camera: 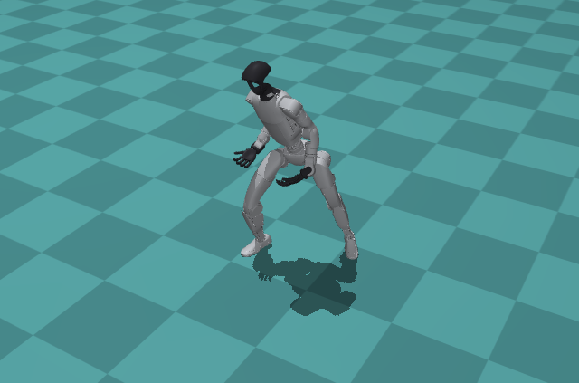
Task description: Kungfu
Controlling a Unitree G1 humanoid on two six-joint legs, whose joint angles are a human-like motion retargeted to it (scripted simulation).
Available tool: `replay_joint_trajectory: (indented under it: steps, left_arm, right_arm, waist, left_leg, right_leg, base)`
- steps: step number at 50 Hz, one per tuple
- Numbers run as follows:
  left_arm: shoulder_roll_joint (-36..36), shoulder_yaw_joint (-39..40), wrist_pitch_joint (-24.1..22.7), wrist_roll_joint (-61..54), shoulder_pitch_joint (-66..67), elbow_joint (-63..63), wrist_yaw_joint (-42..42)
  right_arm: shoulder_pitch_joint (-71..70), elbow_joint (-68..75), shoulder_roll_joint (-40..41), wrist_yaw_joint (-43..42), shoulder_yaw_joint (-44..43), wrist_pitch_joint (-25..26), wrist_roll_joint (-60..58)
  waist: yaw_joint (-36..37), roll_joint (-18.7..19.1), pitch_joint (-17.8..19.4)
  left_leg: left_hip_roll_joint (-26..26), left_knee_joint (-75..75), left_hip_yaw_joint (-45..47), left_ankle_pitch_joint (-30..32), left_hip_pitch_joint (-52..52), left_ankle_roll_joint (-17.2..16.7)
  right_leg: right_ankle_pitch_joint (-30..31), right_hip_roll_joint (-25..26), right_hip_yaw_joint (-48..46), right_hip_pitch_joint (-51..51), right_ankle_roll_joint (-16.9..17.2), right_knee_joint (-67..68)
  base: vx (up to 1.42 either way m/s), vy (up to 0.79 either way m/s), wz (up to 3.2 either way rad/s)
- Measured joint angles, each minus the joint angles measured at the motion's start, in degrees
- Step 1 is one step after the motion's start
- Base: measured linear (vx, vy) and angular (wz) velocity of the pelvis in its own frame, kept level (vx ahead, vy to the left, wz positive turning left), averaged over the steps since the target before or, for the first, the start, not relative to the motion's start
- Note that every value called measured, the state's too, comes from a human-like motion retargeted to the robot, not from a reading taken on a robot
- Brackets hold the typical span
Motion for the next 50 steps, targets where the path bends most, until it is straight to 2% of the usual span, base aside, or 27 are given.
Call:
replay_joint_trajectory:
  steps: [3,7,10,14,16,23,28,30,32,35,38,42,44,45,47,48,50]
  left_arm:
    - [-2.0,-1.1,0.5,-7.1,16.0,-4.8,2.2]
    - [-4.3,-0.8,-2.3,-10.2,25.0,-9.3,6.7]
    - [-3.6,-2.4,-3.6,-7.2,24.9,-12.6,7.7]
    - [-2.3,-4.8,-0.4,-1.4,20.2,-15.4,4.2]
    - [-1.7,-5.5,-0.3,0.4,17.2,-16.7,3.7]
    - [3.8,-3.8,-5.6,9.3,-1.4,-17.9,6.7]
    - [8.6,-4.9,-9.2,14.7,-24.9,-18.0,8.5]
    - [9.3,-7.5,-11.0,17.7,-36.2,-17.6,10.3]
    - [9.6,-10.5,-12.7,20.0,-46.2,-17.1,11.8]
    - [10.9,-15.7,-14.6,22.5,-59.7,-16.7,15.3]
    - [15.0,-18.1,-14.7,26.6,-71.0,-18.0,18.7]
    - [22.7,-15.1,-16.9,37.2,-78.7,-21.6,27.0]
    - [27.3,-11.4,-19.5,43.1,-79.7,-23.2,32.7]
    - [29.9,-9.3,-20.7,46.2,-80.0,-23.9,36.1]
    - [35.4,-4.7,-22.8,50.4,-79.4,-24.8,43.3]
    - [38.2,-2.5,-23.9,49.9,-78.6,-25.3,45.1]
    - [43.7,2.9,-25.6,44.4,-76.4,-26.2,44.7]
  right_arm:
    - [9.4,-4.1,4.9,-0.2,-0.2,0.6,5.4]
    - [13.5,-6.3,2.1,-1.8,0.5,-1.9,6.3]
    - [13.4,-7.4,-3.5,0.0,0.6,-2.6,-1.9]
    - [11.9,-8.7,-8.2,0.7,-1.3,-4.0,-11.1]
    - [10.9,-9.2,-9.5,0.2,-2.1,-5.3,-13.1]
    - [7.3,-6.7,-10.8,-3.7,-6.6,-8.5,-16.2]
    - [7.0,-3.6,-10.2,-6.8,-15.5,-12.4,-19.0]
    - [7.9,-0.4,-10.5,-7.4,-20.8,-14.0,-21.4]
    - [8.9,4.4,-11.7,-8.8,-25.8,-15.1,-24.0]
    - [8.5,14.3,-15.4,-11.8,-32.5,-16.5,-26.9]
    - [8.2,25.1,-19.6,-15.0,-38.0,-20.0,-30.0]
    - [9.4,39.5,-23.1,-23.6,-39.4,-24.5,-36.0]
    - [6.7,43.8,-20.8,-27.1,-36.6,-25.4,-35.6]
    - [4.4,45.4,-18.8,-27.7,-34.7,-25.4,-34.2]
    - [-3.7,48.8,-14.9,-24.5,-27.2,-21.7,-28.9]
    - [-8.5,50.5,-12.8,-21.9,-22.8,-18.2,-27.0]
    - [-18.9,52.3,-8.6,-14.5,-13.6,-7.7,-24.6]
  waist:
    - [1.8,0.0,0.5]
    - [4.3,-0.4,-0.3]
    - [6.6,-1.3,-1.6]
    - [8.2,-2.4,-3.8]
    - [8.1,-2.5,-4.4]
    - [8.5,-3.6,-5.1]
    - [7.6,-5.1,-4.4]
    - [8.8,-4.9,-3.6]
    - [10.0,-4.6,-3.1]
    - [10.7,-4.6,-2.7]
    - [11.7,-3.8,-1.4]
    - [16.0,-2.3,-3.0]
    - [19.8,-2.9,-5.0]
    - [21.9,-3.4,-6.1]
    - [26.2,-5.5,-8.4]
    - [28.0,-6.6,-8.9]
    - [30.6,-7.7,-9.3]
  left_leg:
    - [0.3,0.3,-1.7,0.0,-0.6,0.0]
    - [0.5,0.0,-2.7,0.8,-0.6,0.0]
    - [0.2,-0.4,-2.9,1.3,-1.0,0.0]
    - [-0.1,-0.9,-2.5,0.8,-3.0,0.0]
    - [-0.2,-1.2,-2.2,0.5,-3.8,0.0]
    - [-1.1,0.5,-2.0,4.2,-8.0,0.0]
    - [-2.3,5.8,-3.1,7.7,-15.9,0.0]
    - [4.6,6.5,2.3,4.3,-15.9,0.0]
    - [8.9,8.8,4.6,3.7,-16.5,1.7]
    - [9.6,14.7,-2.1,3.5,-20.9,1.4]
    - [10.2,21.4,-4.4,0.6,-23.9,1.9]
    - [9.4,31.9,-7.5,-5.2,-29.4,4.6]
    - [8.3,36.1,-7.7,-8.5,-31.4,6.6]
    - [7.7,37.9,-7.5,-10.0,-32.4,7.5]
    - [6.6,40.8,-6.3,-12.6,-34.3,9.2]
    - [6.2,41.9,-5.3,-13.7,-34.6,10.0]
    - [5.9,43.5,-3.9,-15.3,-35.3,11.4]
  right_leg:
    - [0.6,-0.5,-0.3,2.1,1.7,-0.2]
    - [1.6,-1.2,-1.7,4.8,2.3,-2.3]
    - [1.9,-2.2,-2.8,6.2,2.3,-4.6]
    - [1.0,-4.1,-5.3,7.2,1.9,-6.4]
    - [0.8,-5.0,-6.4,7.7,2.2,-7.0]
    - [2.3,-7.4,-8.0,8.9,2.5,-10.1]
    - [5.0,-11.4,-12.7,12.2,2.9,-13.2]
    - [3.9,-8.3,-16.7,16.0,1.9,-13.9]
    - [4.9,-5.8,-19.2,19.6,1.6,-16.3]
    - [8.9,-3.8,-19.3,22.3,2.6,-21.1]
    - [13.3,-4.0,-20.9,27.1,4.6,-25.6]
    - [19.1,-4.3,-26.7,35.0,6.9,-32.3]
    - [22.2,-4.7,-28.9,38.2,7.3,-36.0]
    - [23.6,-4.8,-29.8,39.3,7.4,-37.8]
    - [26.4,-5.7,-31.1,39.5,7.5,-41.0]
    - [27.5,-6.2,-32.1,39.6,7.5,-42.4]
    - [28.9,-6.6,-34.6,40.0,9.0,-44.8]
  base:
    - [0.17,0.18,0.58]
    - [0.13,0.23,0.25]
    - [0.03,0.20,0.20]
    - [-0.06,0.09,0.49]
    - [-0.07,0.12,0.56]
    - [-0.11,0.11,0.52]
    - [-0.23,0.10,1.21]
    - [0.05,-0.13,0.28]
    - [0.15,0.02,-0.15]
    - [0.18,0.48,-0.06]
    - [0.14,0.60,0.31]
    - [0.32,0.79,0.64]
    - [0.42,0.73,0.61]
    - [0.42,0.75,0.38]
    - [0.35,0.69,0.09]
    - [0.24,0.58,-0.16]
    - [0.10,0.49,-0.33]
